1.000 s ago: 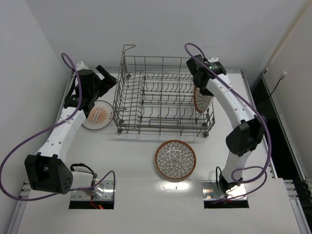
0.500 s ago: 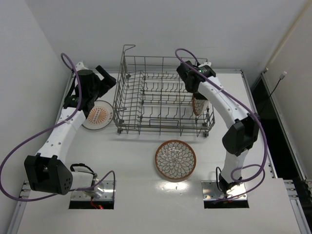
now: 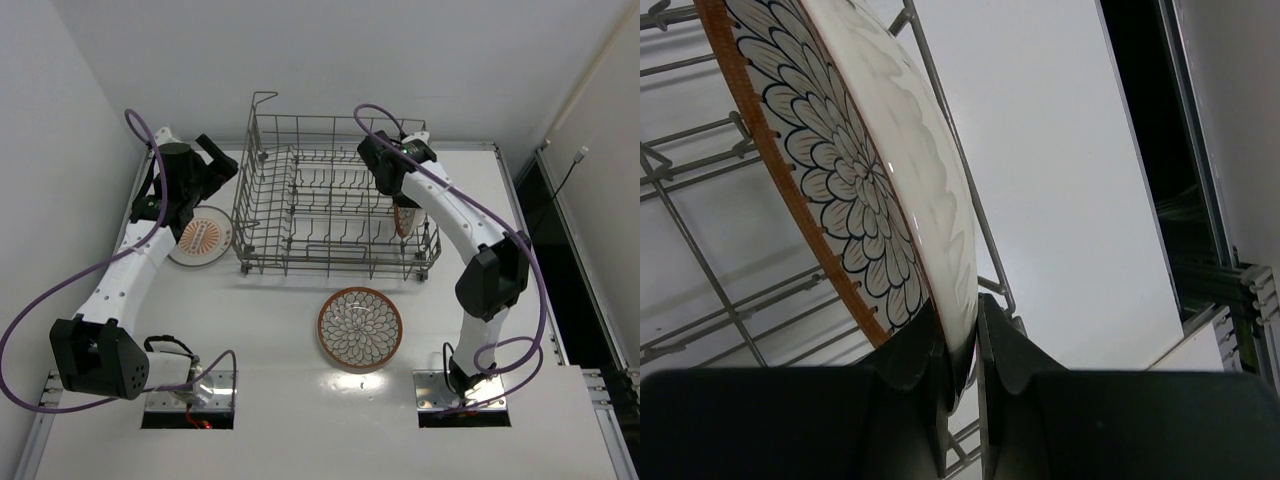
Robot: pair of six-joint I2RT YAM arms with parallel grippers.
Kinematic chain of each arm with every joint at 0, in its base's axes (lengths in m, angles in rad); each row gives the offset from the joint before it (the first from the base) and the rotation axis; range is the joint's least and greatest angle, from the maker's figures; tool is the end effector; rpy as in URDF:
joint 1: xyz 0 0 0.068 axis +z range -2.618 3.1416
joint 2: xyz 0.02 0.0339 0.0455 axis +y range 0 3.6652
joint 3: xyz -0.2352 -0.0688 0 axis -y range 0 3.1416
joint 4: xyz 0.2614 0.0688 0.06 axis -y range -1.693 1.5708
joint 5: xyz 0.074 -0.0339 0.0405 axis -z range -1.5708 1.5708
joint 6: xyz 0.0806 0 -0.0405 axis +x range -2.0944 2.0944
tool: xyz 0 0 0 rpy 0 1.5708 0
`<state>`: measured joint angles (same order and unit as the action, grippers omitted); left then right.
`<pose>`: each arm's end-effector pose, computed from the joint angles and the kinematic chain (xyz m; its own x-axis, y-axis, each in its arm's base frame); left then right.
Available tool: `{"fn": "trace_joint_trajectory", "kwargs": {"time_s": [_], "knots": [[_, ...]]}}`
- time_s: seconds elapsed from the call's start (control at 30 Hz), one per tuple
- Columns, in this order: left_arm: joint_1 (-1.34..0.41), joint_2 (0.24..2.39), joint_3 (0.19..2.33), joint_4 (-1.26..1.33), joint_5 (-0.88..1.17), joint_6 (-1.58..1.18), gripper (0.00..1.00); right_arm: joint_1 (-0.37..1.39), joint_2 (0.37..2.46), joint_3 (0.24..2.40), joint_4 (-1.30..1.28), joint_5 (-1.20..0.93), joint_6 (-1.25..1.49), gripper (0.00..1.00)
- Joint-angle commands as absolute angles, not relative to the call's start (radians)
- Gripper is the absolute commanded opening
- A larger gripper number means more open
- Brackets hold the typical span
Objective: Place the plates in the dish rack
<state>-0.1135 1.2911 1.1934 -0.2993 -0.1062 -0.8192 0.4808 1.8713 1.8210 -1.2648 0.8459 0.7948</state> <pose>0.3619 -0.0326 0.3142 -0.2736 -0.7000 -0.6596 -0.2701 0.7141 -0.6458 0.3701 0.1250 0.2616 -0.6999 0.1687 -0.6940 0.5150 0.7925 -0.3268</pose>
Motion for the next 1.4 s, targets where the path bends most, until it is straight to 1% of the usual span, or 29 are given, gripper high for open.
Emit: {"fn": "trace_joint_trajectory", "kwargs": {"time_s": [0.0,0.4,0.5,0.53,0.6,0.63,0.7,0.73,0.8,0.83,0.9,0.93,1.0,1.03,1.1,1.13,1.17,1.2,1.23,1.27,1.3,1.33,1.37], "knots": [[-0.114,1.255,1.184,-0.279,-0.121,-0.808,0.90,0.495,1.916,1.752,-1.163,0.651,0.828,0.03],[-0.114,1.246,1.184,-0.279,-0.130,-0.799,0.90,0.485,1.948,1.601,-1.103,0.545,0.879,0.03],[-0.114,1.246,1.184,-0.279,-0.130,-0.799,0.90,0.485,1.948,1.617,-1.103,0.545,0.879,0.06],[-0.114,1.246,1.175,-0.279,-0.130,-0.799,0.90,0.485,1.948,1.634,-1.114,0.554,0.879,0.14],[-0.114,1.246,1.175,-0.288,-0.130,-0.799,0.90,0.485,1.948,1.661,-1.124,0.554,0.870,0.24],[-0.114,1.246,1.175,-0.288,-0.130,-0.799,0.90,0.485,1.948,1.672,-1.124,0.554,0.870,0.32],[-0.114,1.246,1.175,-0.288,-0.141,-0.799,0.90,0.485,1.939,1.701,-1.144,0.554,0.861,0.39],[-0.114,1.246,1.175,-0.288,-0.141,-0.799,0.90,0.485,1.921,1.710,-1.144,0.554,0.861,0.48],[-0.114,1.246,1.175,-0.288,-0.141,-0.789,0.90,0.485,1.896,1.736,-1.153,0.578,0.851,0.50],[-0.114,1.236,1.175,-0.299,-0.150,-0.788,0.90,0.485,1.882,1.761,-1.154,0.578,0.835,0.54],[-0.114,1.236,1.166,-0.299,-0.150,-0.788,0.90,0.485,1.844,1.827,-1.154,0.591,0.792,0.62],[-0.114,1.236,1.166,-0.299,-0.150,-0.788,0.90,0.485,1.830,1.850,-1.154,0.581,0.767,0.68],[-0.114,1.236,1.166,-0.299,-0.150,-0.788,0.90,0.476,1.793,1.903,-1.143,0.525,0.686,0.73],[-0.114,1.236,1.166,-0.299,-0.150,-0.788,0.90,0.476,1.784,1.964,-1.153,0.512,0.671,0.79],[-0.114,1.247,1.177,-0.299,-0.150,-0.788,0.90,0.465,1.746,2.018,-1.198,0.500,0.670,0.89],[-0.114,1.256,1.187,-0.299,-0.150,-0.788,0.90,0.453,1.723,1.991,-1.198,0.474,0.660,0.92],[-0.114,1.256,1.187,-0.299,-0.150,-0.788,0.90,0.453,1.692,1.943,-1.169,0.445,0.644,0.92],[-0.114,1.256,1.187,-0.299,-0.150,-0.788,0.90,0.443,1.598,1.874,-1.131,0.407,0.632,0.92],[-0.114,1.265,1.187,-0.299,-0.150,-0.788,0.90,0.443,1.530,1.676,-1.071,0.306,0.620,0.92],[-0.114,1.266,1.187,-0.299,-0.150,-0.788,0.90,0.431,1.450,1.557,-0.905,0.243,0.611,0.92],[-0.114,1.266,1.187,-0.299,-0.150,-0.788,0.90,0.431,1.363,1.435,-0.814,0.171,0.611,0.94],[-0.114,1.266,1.196,-0.299,-0.141,-0.788,0.90,0.405,1.197,1.240,-0.742,0.058,0.670,1.00],[-0.114,1.276,1.197,-0.299,-0.141,-0.788,0.90,0.394,1.122,1.156,-0.691,0.019,0.702,1.00]]}}
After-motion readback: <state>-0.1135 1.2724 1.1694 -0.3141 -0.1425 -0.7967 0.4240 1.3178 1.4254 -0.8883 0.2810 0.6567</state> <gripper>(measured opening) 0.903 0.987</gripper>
